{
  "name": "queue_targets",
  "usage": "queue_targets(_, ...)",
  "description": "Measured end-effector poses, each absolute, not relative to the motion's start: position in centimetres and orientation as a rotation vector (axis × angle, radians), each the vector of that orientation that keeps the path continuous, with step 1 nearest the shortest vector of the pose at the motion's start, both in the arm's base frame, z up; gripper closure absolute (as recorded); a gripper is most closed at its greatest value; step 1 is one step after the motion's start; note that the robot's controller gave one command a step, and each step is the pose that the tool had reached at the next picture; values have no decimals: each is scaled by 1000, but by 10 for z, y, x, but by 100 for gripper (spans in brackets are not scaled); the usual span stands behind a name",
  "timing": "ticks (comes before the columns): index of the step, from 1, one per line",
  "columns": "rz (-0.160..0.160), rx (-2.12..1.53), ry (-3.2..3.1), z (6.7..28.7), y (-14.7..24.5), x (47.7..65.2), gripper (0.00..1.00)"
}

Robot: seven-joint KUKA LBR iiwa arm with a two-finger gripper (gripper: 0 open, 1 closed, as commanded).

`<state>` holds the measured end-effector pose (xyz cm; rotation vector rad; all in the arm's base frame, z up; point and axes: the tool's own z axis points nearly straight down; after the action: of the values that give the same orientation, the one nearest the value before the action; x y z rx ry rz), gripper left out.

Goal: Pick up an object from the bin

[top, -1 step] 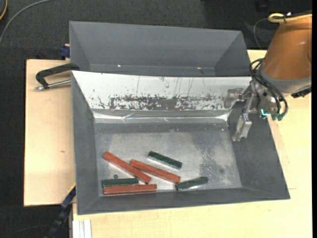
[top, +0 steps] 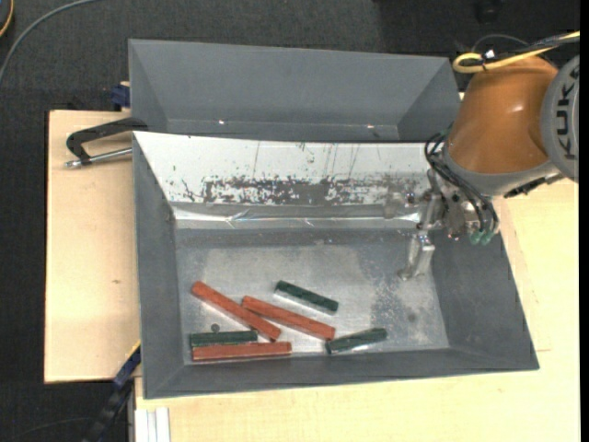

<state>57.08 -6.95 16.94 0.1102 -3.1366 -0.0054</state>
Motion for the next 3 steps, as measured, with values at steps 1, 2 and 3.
queue_targets(1, -6, 115, -3139, 142, -8, 589, 0)
queue_targets(2, -5, 376, -3115, 74, 57, 532, 0)
queue_targets(3, -2, 373, -3119, 75, 55, 533, 100)
